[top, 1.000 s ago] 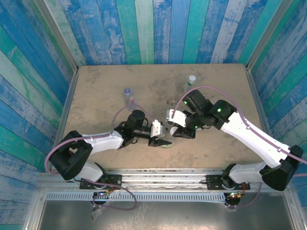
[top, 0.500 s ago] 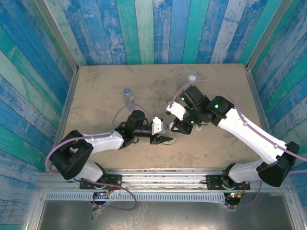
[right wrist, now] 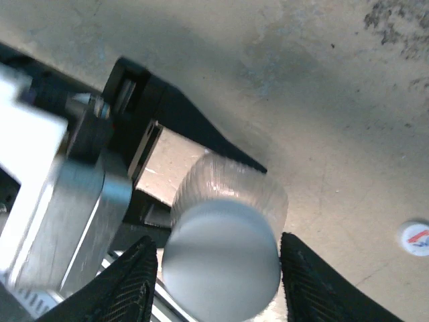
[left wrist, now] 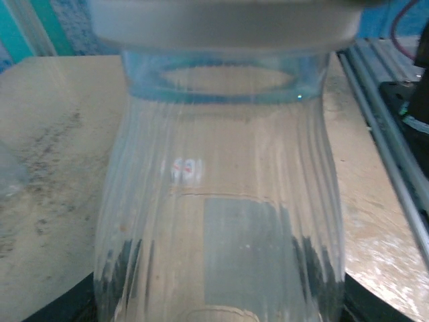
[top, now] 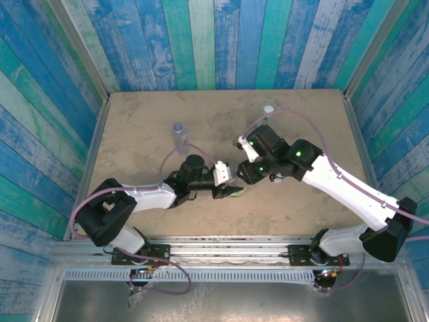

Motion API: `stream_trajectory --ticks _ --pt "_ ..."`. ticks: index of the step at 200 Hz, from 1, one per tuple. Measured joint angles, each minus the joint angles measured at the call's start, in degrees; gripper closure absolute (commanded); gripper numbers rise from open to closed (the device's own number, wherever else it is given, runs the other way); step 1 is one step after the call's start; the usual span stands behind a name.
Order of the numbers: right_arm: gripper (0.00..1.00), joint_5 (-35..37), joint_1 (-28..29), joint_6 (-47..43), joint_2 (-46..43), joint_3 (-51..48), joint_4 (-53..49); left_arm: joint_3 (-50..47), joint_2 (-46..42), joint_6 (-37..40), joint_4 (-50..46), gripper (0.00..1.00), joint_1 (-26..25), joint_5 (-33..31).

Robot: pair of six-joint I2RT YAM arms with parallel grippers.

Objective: Screw on the bottle caps

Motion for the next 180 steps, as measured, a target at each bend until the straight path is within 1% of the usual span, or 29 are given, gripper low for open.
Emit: stream_trajectory --ticks 22,38,51,67,84,105,139,152,172,180 --pt "0.34 0.76 -0.11 -2.97 -3.96 -0.94 1.77 -0.02 0.00 -1.49 1.86 0.44 0.59 -0.28" --pt "0.31 0.59 -0.13 -7.45 -9.27 -4.11 5.53 -0.42 0.00 -3.41 4.22 0.44 1.33 1.75" --pt "0.27 -0.04 -0.15 -11.19 -14.64 -8.61 10.23 -0.72 0.00 -5.01 6.19 0.44 2.23 4.42" --pt "0.26 -2.23 -0.13 -15.50 -21.00 -15.63 17.79 -0.76 0.00 -6.43 7.80 0.43 3.15 7.50" --pt "0.25 -4.59 -0.13 -18.53 -25.20 -21.84 24.37 -0.76 0.00 -7.06 8.81 0.43 3.45 10.29" --pt "0.25 -6.84 -0.13 -20.39 -25.27 -24.41 28.57 -0.76 0.00 -7.04 9.01 0.43 3.45 12.72" --pt "0.33 -8.26 -0.13 -21.11 -22.03 -24.52 31.63 -0.76 0.00 -6.73 8.79 0.43 3.45 14.51" --pt "0.34 -8.28 -0.13 -21.03 -20.96 -24.63 32.28 -0.76 0.00 -6.73 8.72 0.43 3.45 14.88" --pt "0.41 -8.24 -0.13 -20.79 -19.39 -24.65 32.74 -0.74 0.00 -6.60 8.11 0.43 3.45 15.19" --pt "0.46 -8.22 -0.13 -20.68 -18.73 -24.65 32.92 -0.74 0.00 -6.45 7.67 0.43 3.45 15.23"
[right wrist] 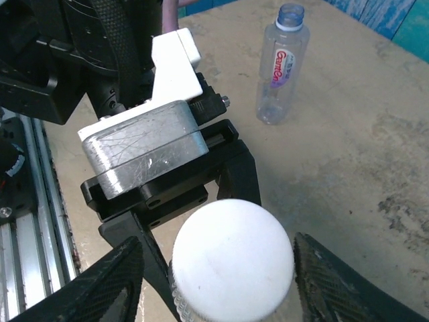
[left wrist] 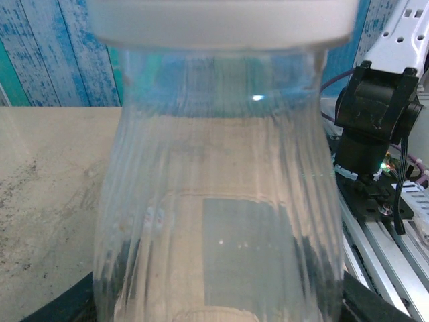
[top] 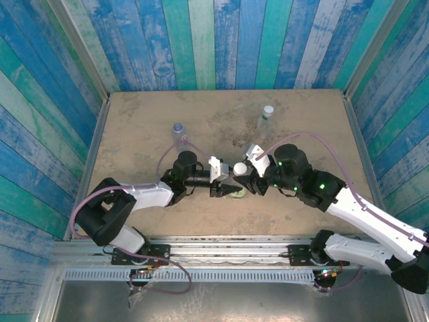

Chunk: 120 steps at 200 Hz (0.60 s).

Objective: Screw on the bottle caps

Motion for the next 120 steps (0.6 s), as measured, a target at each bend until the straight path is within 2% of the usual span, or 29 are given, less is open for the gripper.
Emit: stream_trajectory --ticks 50,70,78,98,105,111,120 --pt "0.71 0.17 -0.33 0.42 1.99 0.00 0.35 0.00 -0.02 0.85 -2.08 0.42 0.07 0.22" --pt "0.73 0.17 -0.33 0.37 1.99 0.00 0.35 0.00 -0.02 0.87 -2.08 0.39 0.07 0.17" --pt "0.73 0.17 -0.33 0.37 1.97 0.00 0.37 0.00 -0.02 0.87 -2.05 0.35 0.07 0.17" --pt "0.72 0.17 -0.31 0.26 1.97 0.00 0.31 -0.22 -0.04 0.79 -0.96 0.07 0.07 -0.28" --pt "0.71 0.26 -0.28 0.24 1.97 0.00 0.26 -0.63 -0.07 0.46 0.20 0.00 0.07 -0.57" --pt "0.71 0.66 -0.28 0.24 1.97 0.00 0.22 -1.33 -0.07 -0.09 1.68 0.06 0.07 -1.01" --pt "0.71 1.55 -0.46 0.22 1.97 -0.04 0.24 -2.84 -0.17 -0.48 3.85 0.06 0.07 -2.19"
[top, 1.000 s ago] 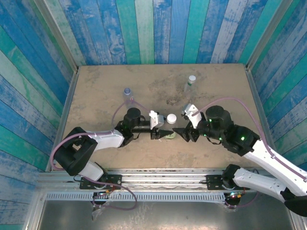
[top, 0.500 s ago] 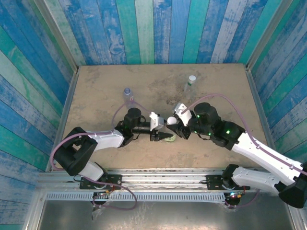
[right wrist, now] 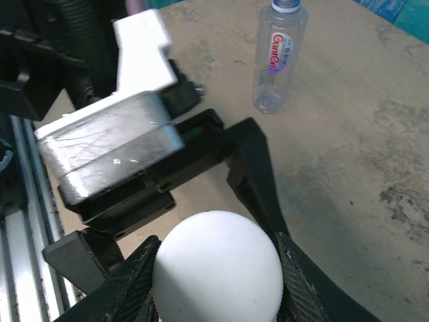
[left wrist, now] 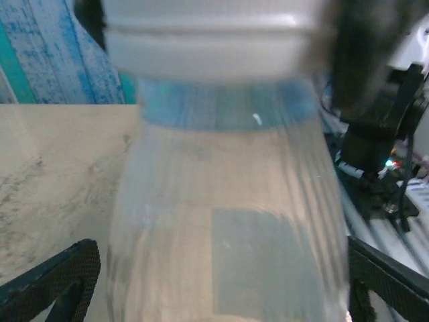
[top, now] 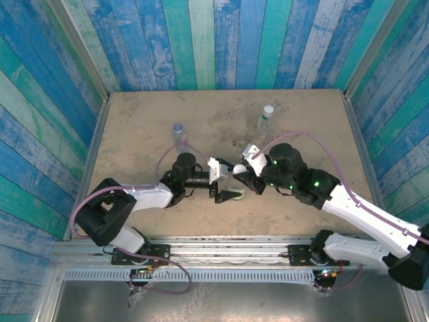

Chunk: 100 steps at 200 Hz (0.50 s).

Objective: Screw on the bottle caps

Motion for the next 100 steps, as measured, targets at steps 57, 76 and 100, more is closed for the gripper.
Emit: stream_trajectory --ticks 57,76,100 --pt "0.70 4.13 -13.27 2.89 0.70 -1.97 3.48 -12.41 -7.23 -3.34 7.72 0.06 -0.07 -15.82" --pt "0.71 6.47 -19.02 4.63 2.93 -1.77 6.75 -14.10 -8.76 -4.90 9.92 0.06 -0.33 -21.88" --pt "0.71 8.55 -25.05 7.23 7.19 -0.26 9.79 -14.60 -8.85 -6.05 10.86 0.06 -1.46 -27.08"
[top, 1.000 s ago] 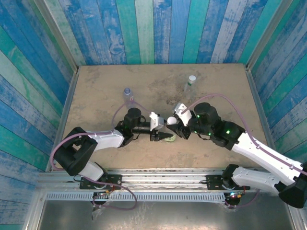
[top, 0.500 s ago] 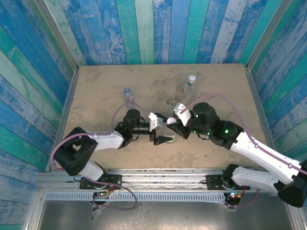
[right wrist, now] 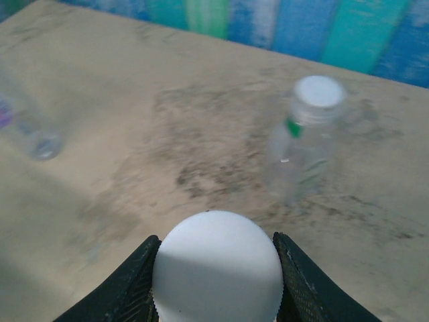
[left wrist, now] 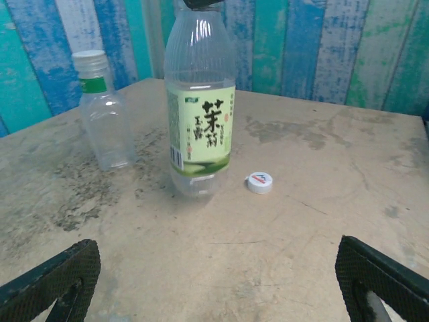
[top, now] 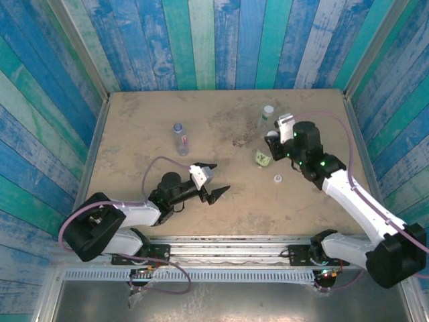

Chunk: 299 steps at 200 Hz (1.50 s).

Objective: Screw on the bottle caps

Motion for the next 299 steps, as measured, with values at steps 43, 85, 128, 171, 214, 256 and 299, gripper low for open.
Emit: stream_trajectory --ticks 43,85,128,171,214,256,299 --pt "0.71 2.95 -8.57 1.62 8.59 5.53 4.76 0.61 1.03 -1.44 2.34 0.06 -2.10 -4.02" --pt "0.70 3.30 -13.44 1.05 17.55 10.80 7.61 2.47 4.00 -2.73 3.69 0.06 -3.23 -4.66" --pt "0.67 3.26 -14.97 -0.17 23.06 12.66 8.63 2.95 4.26 -3.39 3.72 0.06 -3.28 -4.68" --pt "0.33 3.21 -14.97 -1.29 23.69 13.33 8.41 2.97 3.34 -3.80 0.57 0.06 -3.28 -6.60" --pt "0.13 3.23 -15.02 -3.30 22.84 13.75 6.78 3.04 -1.75 -2.82 -5.27 0.06 -3.26 -11.39" --pt "0.07 0.81 -15.02 -4.39 16.11 13.35 3.80 5.62 -7.67 -2.43 -13.33 0.06 -2.32 -18.86" --pt "0.06 -2.89 -14.34 -2.03 6.97 10.75 3.87 9.81 -10.95 -2.69 -21.77 0.06 3.96 -25.90"
